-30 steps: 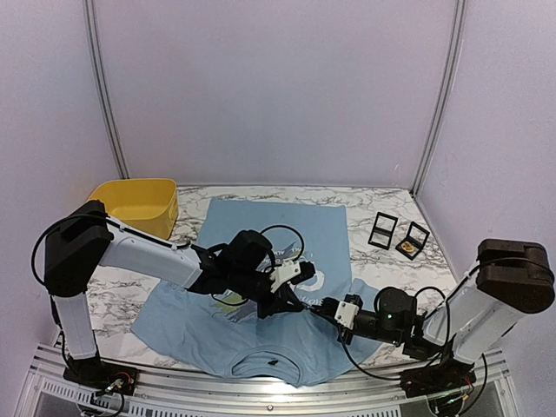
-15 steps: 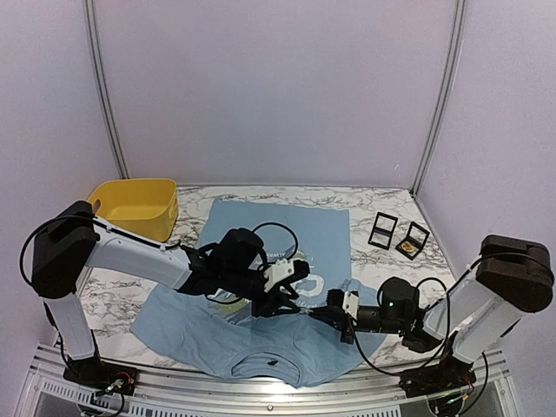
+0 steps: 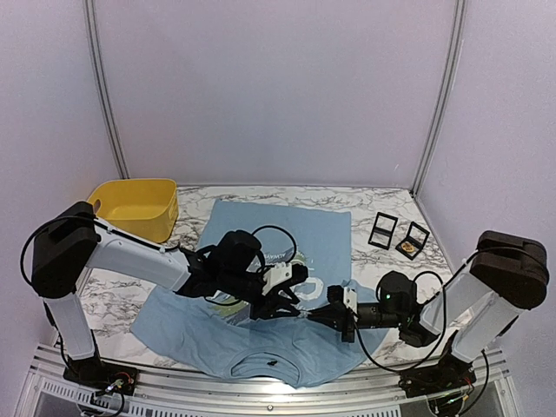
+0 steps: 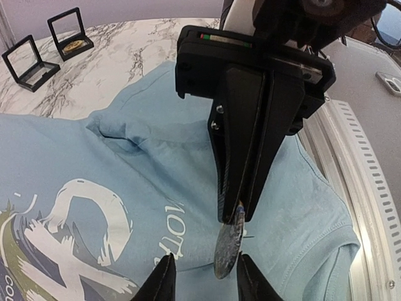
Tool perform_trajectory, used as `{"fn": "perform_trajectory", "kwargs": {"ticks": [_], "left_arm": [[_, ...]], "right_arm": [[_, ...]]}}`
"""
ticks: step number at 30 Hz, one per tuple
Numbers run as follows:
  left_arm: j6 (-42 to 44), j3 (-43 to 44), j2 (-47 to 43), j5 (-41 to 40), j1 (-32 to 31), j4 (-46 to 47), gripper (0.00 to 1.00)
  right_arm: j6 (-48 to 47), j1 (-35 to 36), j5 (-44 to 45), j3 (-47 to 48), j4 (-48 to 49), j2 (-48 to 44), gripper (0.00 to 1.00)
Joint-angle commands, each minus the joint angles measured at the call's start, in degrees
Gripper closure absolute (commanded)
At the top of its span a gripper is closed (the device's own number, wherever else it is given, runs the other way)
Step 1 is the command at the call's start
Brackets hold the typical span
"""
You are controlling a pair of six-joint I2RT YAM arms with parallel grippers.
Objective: Pin the brooch onto the clothing
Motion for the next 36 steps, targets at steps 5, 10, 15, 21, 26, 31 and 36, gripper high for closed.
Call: {"fn": "perform_trajectory", "kwargs": {"ticks": [5, 10, 15, 21, 26, 31, 36], "left_arm": [[0.3, -0.5, 1.0, 1.0, 0.4, 1.0, 0.71], [-0.4, 0.1, 0.7, 2.2, 0.4, 1.1, 0.92], [-0.7, 0.0, 0.5, 3.8, 0.4, 1.1, 1.00], [-0.7, 0.2, 0.0, 3.4, 0.4, 1.1, 1.00], [-0.8, 0.2, -0.1, 3.5, 0.4, 1.1, 1.00], [-0.9, 0.2, -0.2, 3.6, 0.4, 1.1, 1.00], [-0.9, 0.0, -0.4, 3.7, 0.4, 1.2, 1.00]], "right_arm": [[0.0, -0.4, -3.6, 1.6, -0.4, -0.1, 1.00], [-0.2, -0.4, -3.6, 1.8, -0.6, 0.0, 1.00], [0.2, -0.4, -2.0, 2.4, -1.3, 0.2, 1.00], [1.8, -0.4, -2.1, 3.1, -1.5, 2.8, 0.71], [3.8, -0.4, -2.5, 3.3, 2.7, 5.3, 0.76], [5.1, -0.5, -3.3, 4.4, 4.5, 6.6, 0.78], [5.8, -0.4, -4.1, 4.9, 4.7, 6.5, 0.81]]}}
